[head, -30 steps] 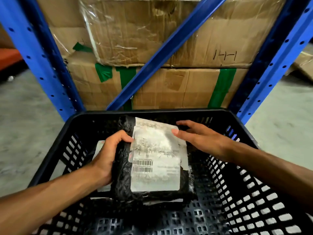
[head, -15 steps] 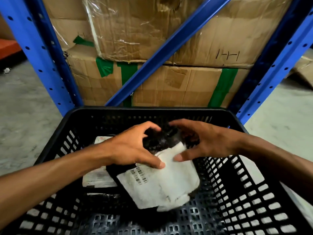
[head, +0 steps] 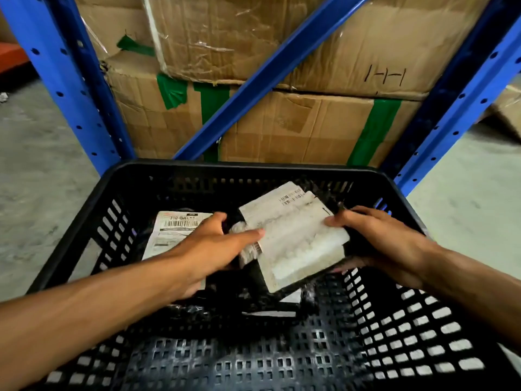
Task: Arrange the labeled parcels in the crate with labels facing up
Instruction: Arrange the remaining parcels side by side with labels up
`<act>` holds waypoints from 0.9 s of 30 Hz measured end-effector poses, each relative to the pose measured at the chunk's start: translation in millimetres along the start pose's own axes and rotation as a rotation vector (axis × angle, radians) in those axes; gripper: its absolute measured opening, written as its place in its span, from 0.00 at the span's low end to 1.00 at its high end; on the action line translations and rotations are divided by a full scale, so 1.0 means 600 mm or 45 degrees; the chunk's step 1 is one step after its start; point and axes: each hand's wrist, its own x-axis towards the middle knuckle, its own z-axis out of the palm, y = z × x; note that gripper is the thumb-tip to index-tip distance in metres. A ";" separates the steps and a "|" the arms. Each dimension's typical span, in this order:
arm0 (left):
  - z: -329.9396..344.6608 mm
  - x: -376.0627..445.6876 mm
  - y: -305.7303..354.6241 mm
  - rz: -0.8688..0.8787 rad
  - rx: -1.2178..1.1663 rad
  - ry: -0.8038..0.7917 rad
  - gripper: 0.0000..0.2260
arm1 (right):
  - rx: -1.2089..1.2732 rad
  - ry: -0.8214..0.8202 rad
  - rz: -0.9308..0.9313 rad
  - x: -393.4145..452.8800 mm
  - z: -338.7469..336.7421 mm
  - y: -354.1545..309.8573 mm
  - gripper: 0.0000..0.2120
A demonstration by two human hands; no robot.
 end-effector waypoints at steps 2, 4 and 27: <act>0.002 0.018 -0.002 0.031 0.036 0.056 0.40 | -0.032 0.055 0.001 0.002 0.010 0.026 0.11; 0.006 0.030 -0.009 0.039 0.197 0.059 0.43 | -0.126 0.079 0.030 0.011 0.016 0.051 0.11; -0.017 0.048 -0.015 0.431 1.301 -0.107 0.27 | -1.423 -0.063 -0.077 0.077 -0.003 0.079 0.15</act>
